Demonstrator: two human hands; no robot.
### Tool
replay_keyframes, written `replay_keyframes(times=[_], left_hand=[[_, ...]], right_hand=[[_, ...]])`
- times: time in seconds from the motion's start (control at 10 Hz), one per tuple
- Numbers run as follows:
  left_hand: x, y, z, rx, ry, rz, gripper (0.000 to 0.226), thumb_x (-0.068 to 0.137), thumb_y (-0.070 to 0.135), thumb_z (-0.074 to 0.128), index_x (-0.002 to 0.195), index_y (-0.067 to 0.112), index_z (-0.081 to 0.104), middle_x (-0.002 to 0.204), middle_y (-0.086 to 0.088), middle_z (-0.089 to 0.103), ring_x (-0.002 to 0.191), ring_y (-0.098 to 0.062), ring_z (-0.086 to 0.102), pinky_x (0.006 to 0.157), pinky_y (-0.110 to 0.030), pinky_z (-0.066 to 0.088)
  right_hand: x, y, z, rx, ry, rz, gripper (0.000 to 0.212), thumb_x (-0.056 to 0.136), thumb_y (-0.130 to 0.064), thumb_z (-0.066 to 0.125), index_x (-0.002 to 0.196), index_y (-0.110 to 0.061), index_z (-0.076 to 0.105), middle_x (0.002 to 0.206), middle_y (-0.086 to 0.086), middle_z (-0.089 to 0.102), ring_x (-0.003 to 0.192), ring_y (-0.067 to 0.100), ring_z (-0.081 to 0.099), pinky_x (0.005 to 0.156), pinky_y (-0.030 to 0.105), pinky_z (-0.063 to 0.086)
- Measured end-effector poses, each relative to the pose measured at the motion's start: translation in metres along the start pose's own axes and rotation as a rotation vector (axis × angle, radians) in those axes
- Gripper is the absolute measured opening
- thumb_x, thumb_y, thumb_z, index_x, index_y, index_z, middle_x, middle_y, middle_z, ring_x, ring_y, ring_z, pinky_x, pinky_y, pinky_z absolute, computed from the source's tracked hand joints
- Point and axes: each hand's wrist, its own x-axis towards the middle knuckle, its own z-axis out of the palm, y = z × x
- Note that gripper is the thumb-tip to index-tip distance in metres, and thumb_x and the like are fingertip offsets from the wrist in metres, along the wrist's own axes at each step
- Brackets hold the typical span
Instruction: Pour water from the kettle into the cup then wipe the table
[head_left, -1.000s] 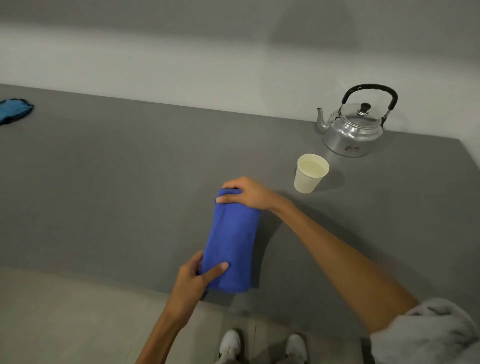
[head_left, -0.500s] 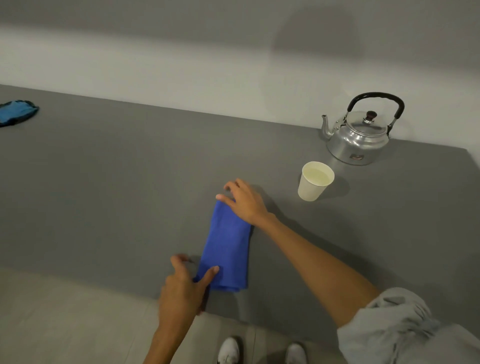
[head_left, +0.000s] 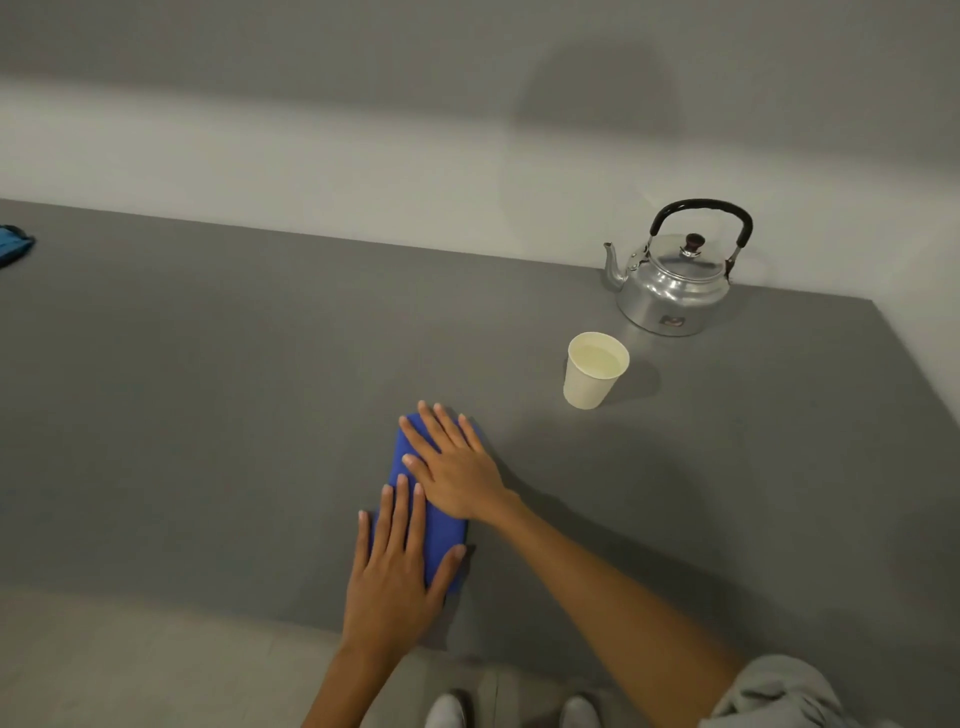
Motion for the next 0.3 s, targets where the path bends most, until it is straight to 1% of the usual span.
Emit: replay_keyframes(times=[0.1, 0.2, 0.3], left_hand=[[0.000, 0.005, -0.004, 0.010, -0.006, -0.001, 0.090, 0.085, 0.071, 0.003, 0.145, 0.008, 0.023, 0.155, -0.009, 0.016, 0.144, -0.030, 0.017, 0.115, -0.036, -0.005], [-0.001, 0.010, -0.008, 0.033, -0.047, -0.020, 0.099, 0.074, 0.077, -0.012, 0.147, 0.011, 0.006, 0.156, -0.008, -0.001, 0.145, -0.029, -0.001, 0.118, -0.042, -0.008], [0.009, 0.026, -0.016, 0.041, -0.073, -0.010, 0.101, 0.066, 0.077, -0.022, 0.145, 0.016, -0.012, 0.153, -0.007, -0.021, 0.142, -0.026, -0.021, 0.116, -0.043, -0.013]], right_hand=[[0.000, 0.000, -0.005, 0.038, -0.045, -0.007, 0.054, 0.101, -0.038, 0.023, 0.150, -0.023, 0.004, 0.160, 0.005, -0.003, 0.146, 0.020, -0.006, 0.115, 0.037, -0.012], [-0.007, 0.005, -0.024, 0.240, -0.050, -0.033, 0.053, 0.102, -0.033, 0.027, 0.150, -0.019, 0.008, 0.160, 0.009, 0.001, 0.146, 0.021, -0.004, 0.116, 0.036, -0.008], [-0.031, 0.016, -0.047, 0.413, 0.084, 0.023, 0.053, 0.102, -0.033, 0.030, 0.149, -0.014, 0.016, 0.159, 0.007, 0.012, 0.146, 0.017, 0.004, 0.119, 0.034, 0.004]])
